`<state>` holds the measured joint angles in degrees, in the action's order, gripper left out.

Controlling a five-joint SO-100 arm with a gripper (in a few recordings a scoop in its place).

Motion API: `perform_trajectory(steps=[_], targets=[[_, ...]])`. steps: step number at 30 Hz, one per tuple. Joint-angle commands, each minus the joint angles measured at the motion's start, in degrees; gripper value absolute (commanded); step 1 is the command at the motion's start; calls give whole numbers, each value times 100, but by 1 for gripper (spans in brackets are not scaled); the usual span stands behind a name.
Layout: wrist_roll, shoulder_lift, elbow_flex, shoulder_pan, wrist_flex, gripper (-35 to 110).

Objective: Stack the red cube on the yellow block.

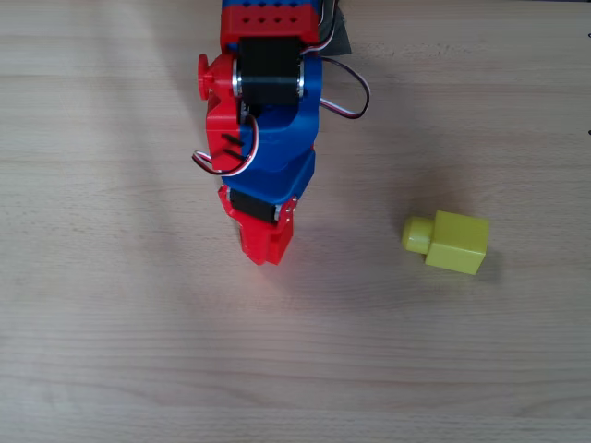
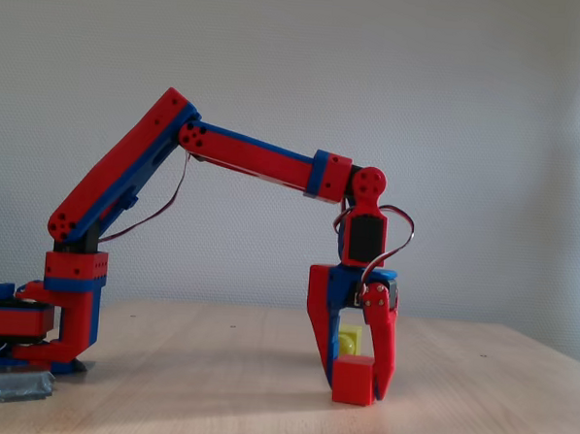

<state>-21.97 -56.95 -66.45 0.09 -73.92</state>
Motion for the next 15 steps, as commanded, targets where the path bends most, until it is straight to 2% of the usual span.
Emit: perform_trajectory(steps=[1, 9, 15], targets=[[44, -1371, -35, -202, 141, 3], [-193, -2584, -835, -606, 387, 2], [-141, -2637, -1151, -993, 817, 2]])
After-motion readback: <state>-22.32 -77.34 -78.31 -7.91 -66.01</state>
